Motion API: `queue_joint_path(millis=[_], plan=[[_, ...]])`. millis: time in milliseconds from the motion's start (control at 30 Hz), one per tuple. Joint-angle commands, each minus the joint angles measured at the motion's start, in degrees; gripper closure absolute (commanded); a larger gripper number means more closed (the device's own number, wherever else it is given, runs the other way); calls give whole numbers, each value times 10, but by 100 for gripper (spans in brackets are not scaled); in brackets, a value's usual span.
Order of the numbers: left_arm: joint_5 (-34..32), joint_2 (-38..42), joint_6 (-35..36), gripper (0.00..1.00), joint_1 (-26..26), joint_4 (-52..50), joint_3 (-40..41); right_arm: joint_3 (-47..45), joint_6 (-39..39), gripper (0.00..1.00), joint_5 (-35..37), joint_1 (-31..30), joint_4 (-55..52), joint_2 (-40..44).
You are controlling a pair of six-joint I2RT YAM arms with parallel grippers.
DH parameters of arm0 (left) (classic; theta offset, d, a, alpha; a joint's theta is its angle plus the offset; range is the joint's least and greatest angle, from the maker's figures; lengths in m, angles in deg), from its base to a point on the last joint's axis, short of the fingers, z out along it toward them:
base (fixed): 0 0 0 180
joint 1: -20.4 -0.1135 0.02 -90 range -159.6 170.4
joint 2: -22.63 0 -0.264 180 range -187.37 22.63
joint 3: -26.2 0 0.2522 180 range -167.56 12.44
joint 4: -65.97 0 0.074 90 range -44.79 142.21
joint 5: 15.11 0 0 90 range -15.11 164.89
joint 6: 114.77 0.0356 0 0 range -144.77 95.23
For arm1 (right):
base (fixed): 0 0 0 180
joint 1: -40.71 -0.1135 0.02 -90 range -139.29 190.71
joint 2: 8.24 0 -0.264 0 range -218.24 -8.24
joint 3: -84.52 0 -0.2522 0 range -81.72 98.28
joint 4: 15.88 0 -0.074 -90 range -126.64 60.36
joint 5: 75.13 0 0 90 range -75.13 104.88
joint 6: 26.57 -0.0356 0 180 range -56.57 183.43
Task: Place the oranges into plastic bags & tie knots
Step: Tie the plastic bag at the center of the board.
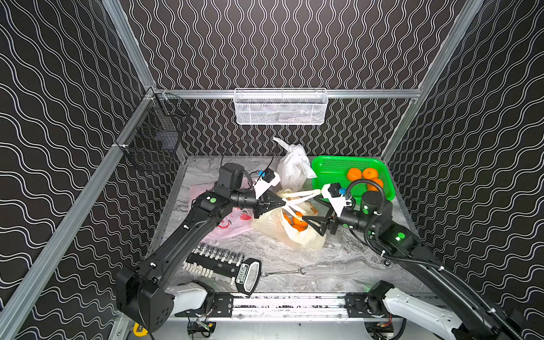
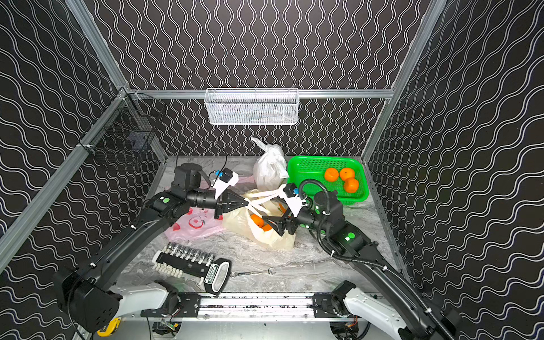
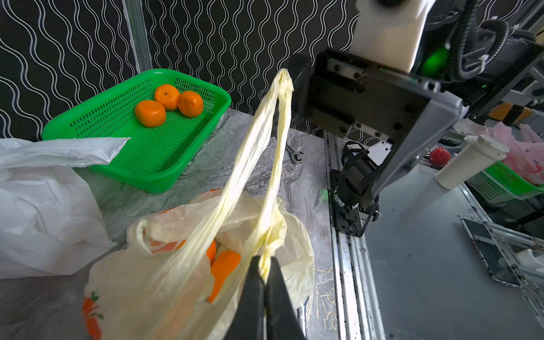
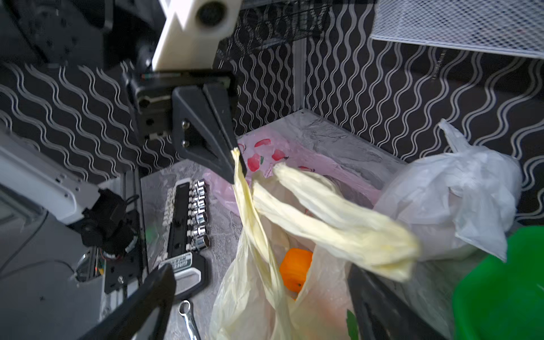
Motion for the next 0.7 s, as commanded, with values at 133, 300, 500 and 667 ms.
queue_joint_path(millis=[133,300,500,667], plan=[[3,-13,22,100,0,45,-5,137,-262,19,141,2,-125,-37],[-2,-11,27,100,0,46,-4,171,-366,25,129,22,-145,-47],[-1,-10,32,100,0,37,-8,185,-405,32,71,58,-150,-68],[-3,-6,31,100,0,39,-5,187,-411,36,49,65,-150,-82]])
